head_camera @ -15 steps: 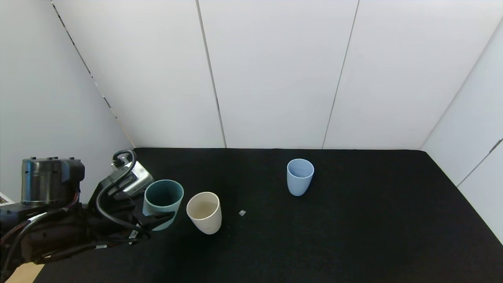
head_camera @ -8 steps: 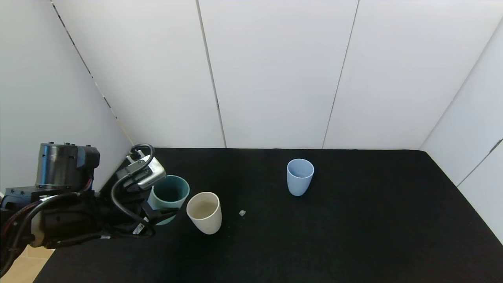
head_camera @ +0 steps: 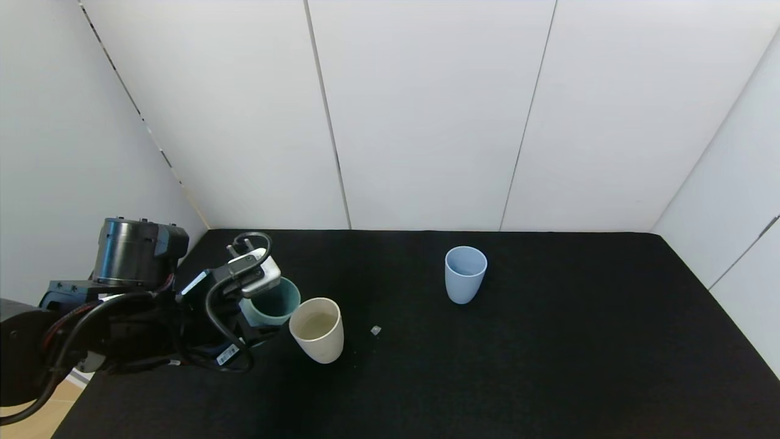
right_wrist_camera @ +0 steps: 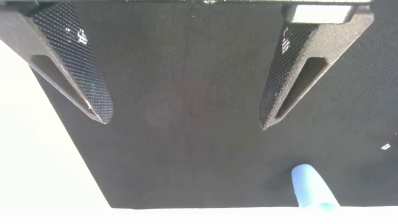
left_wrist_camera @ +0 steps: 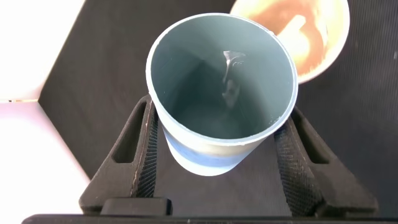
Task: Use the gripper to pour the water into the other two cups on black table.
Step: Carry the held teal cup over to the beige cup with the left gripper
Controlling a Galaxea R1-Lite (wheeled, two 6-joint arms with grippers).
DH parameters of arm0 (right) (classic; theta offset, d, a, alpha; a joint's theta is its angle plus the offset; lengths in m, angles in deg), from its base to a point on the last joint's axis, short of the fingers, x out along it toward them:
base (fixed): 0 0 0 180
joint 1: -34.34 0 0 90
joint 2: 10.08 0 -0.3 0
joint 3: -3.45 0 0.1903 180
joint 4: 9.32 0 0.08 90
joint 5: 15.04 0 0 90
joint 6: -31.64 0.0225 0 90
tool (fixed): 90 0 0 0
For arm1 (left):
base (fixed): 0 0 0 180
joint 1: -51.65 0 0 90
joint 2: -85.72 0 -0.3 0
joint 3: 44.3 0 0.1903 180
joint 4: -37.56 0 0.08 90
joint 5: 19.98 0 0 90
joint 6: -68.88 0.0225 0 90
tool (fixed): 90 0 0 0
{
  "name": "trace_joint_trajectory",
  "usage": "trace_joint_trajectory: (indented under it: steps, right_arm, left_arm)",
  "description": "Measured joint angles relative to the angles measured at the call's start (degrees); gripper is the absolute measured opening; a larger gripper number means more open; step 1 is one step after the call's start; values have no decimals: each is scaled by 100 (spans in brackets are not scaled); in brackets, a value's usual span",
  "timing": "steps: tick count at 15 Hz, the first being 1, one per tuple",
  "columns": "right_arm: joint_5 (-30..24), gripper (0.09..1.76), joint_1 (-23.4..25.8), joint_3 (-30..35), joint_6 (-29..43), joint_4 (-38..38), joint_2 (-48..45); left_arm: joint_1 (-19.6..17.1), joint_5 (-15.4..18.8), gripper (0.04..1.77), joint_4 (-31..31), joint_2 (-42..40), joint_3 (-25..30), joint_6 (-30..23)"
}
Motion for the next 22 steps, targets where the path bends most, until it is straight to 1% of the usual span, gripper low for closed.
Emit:
trace_joint_trajectory:
  steps: [2, 9, 13, 17, 18, 22]
  right_arm:
    - [-1, 171, 0, 0, 0, -2, 0]
    - [0, 171, 0, 0, 2, -2, 0]
    - [0, 171, 0, 0, 2, 0, 0]
    - [0, 171, 0, 0, 0, 0, 0]
    - [-1, 171, 0, 0, 2, 0, 0]
    - [-1, 171, 0, 0, 2, 0, 0]
  left_arm:
    - [22, -116, 112, -157, 22, -112, 122]
    - [188, -594, 112, -201, 85, -306, 629]
    - [312, -779, 112, -664, 105, -534, 855]
    - [397, -924, 112, -806, 105, -700, 1213]
    - [411, -1011, 112, -819, 110, -711, 1324]
    - [439, -1181, 112, -1248, 110, -813, 1593]
